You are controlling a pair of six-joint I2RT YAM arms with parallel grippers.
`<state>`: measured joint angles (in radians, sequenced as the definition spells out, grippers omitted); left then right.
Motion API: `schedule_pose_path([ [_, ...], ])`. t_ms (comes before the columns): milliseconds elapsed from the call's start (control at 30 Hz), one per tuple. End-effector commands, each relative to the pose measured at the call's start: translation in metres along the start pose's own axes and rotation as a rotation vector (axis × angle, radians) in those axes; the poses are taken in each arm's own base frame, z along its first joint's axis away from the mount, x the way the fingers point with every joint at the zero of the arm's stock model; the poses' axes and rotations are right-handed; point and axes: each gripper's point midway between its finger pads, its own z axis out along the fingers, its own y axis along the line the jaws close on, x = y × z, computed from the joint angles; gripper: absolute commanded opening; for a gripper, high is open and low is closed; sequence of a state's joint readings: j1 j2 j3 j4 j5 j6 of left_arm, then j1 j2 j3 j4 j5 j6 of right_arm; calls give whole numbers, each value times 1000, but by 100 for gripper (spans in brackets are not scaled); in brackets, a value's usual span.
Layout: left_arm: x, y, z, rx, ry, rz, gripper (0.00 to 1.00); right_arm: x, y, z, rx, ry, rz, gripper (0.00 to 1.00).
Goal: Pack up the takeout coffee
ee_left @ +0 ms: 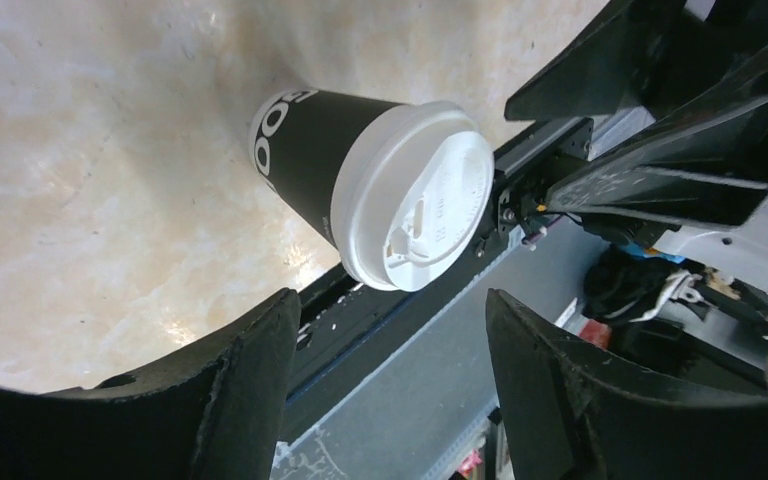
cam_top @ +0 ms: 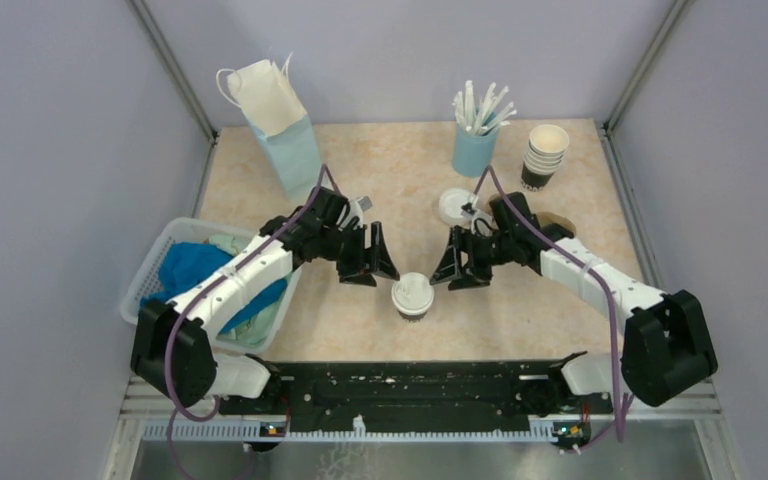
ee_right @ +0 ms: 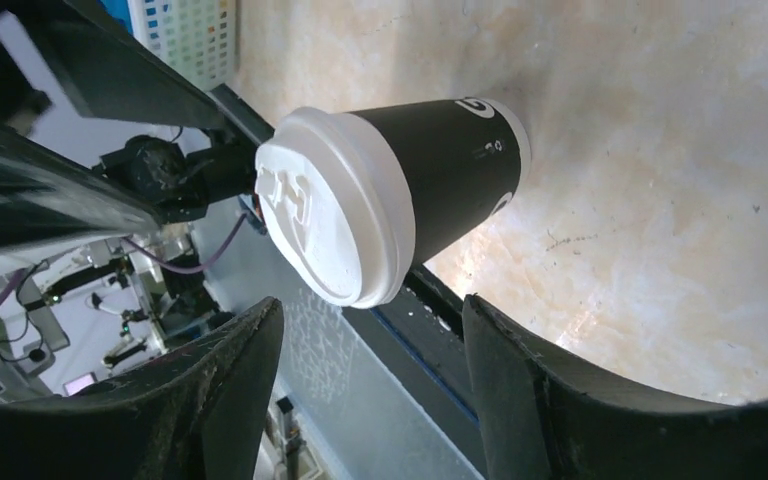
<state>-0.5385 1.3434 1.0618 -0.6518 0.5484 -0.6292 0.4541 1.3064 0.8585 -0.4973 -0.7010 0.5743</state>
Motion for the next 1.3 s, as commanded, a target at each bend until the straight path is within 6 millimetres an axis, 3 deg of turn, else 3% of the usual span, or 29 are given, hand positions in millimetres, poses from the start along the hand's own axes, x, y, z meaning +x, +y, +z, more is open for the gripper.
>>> schedule_pose_path([
  [0, 10, -13, 9, 129, 19, -46, 74, -28, 20, 5, -87, -16, -50, 66],
  [133, 2, -3, 23, 59, 22, -49, 67, -33, 11, 15, -65, 11, -48, 55],
  [367, -10, -4, 42, 35, 54, 13, 58, -22, 9, 30, -65, 44, -26, 47],
  [567, -22, -6, 54, 32, 74, 40, 52, -17, 8, 23, -58, -41, 64, 39],
  [800, -36, -20, 69, 75, 108, 72, 46, -10, 4, 18, -46, -129, 158, 36],
  [933, -41, -21, 78, 72, 128, 87, 45, -6, 15, 21, -78, -150, 179, 36],
  [1267, -47, -17, 70, 21, 105, 153, 51, 2, 25, 26, -71, -147, 161, 37],
])
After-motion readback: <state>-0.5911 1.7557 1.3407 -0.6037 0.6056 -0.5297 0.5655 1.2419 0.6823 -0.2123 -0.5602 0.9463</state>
